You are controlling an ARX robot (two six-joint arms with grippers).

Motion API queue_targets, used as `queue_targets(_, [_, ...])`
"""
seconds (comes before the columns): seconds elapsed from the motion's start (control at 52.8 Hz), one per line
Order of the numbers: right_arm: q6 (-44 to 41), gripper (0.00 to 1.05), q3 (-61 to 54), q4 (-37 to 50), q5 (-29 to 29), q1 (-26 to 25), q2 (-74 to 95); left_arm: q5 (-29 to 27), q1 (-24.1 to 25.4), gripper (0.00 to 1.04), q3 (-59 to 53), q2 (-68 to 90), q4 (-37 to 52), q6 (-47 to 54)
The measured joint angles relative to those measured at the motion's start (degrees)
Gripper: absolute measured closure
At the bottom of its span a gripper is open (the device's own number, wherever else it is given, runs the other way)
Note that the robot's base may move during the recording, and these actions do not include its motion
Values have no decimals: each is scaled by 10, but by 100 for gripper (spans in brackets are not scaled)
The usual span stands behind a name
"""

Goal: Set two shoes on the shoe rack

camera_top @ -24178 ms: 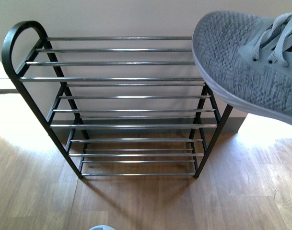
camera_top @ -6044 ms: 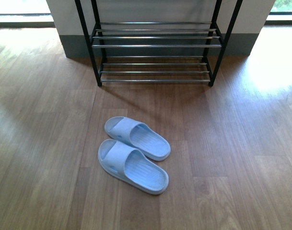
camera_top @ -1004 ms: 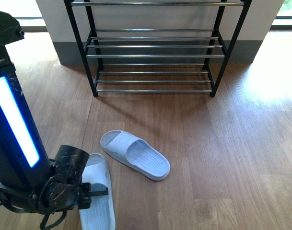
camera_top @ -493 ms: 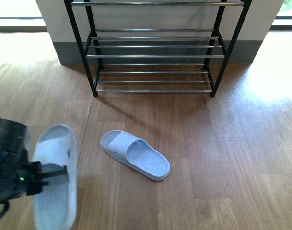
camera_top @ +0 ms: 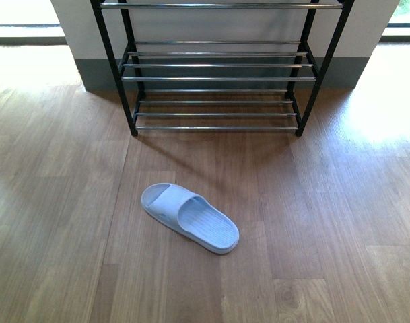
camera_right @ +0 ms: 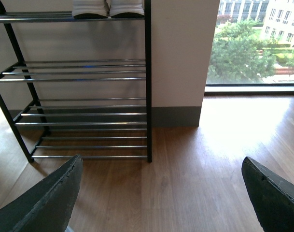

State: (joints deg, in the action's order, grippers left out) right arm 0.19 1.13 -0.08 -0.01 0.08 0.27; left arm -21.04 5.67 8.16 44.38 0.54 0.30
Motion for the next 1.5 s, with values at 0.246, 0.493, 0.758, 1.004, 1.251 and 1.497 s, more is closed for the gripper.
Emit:
queue_targets(0.246, [0, 9, 0, 0, 0, 0, 0, -13, 22, 103, 4, -330, -112, 91])
queue_targets(0.493, [0, 9, 0, 0, 2, 0, 0, -12, 22, 103, 3, -332, -113, 104])
queue_targets(0.758, [0, 9, 0, 0, 2, 0, 0, -11, 22, 103, 2, -332, -114, 106])
queue_targets(1.004, [0, 9, 0, 0, 0, 0, 0, -12, 21, 103, 2, -332, -114, 106])
queue_targets(1.251, [0, 9, 0, 0, -4, -1, -1, -15, 21, 103, 2, -332, -114, 106])
queue_targets(1.497, [0, 9, 0, 0, -2, -1, -1, -14, 20, 103, 2, -332, -114, 106])
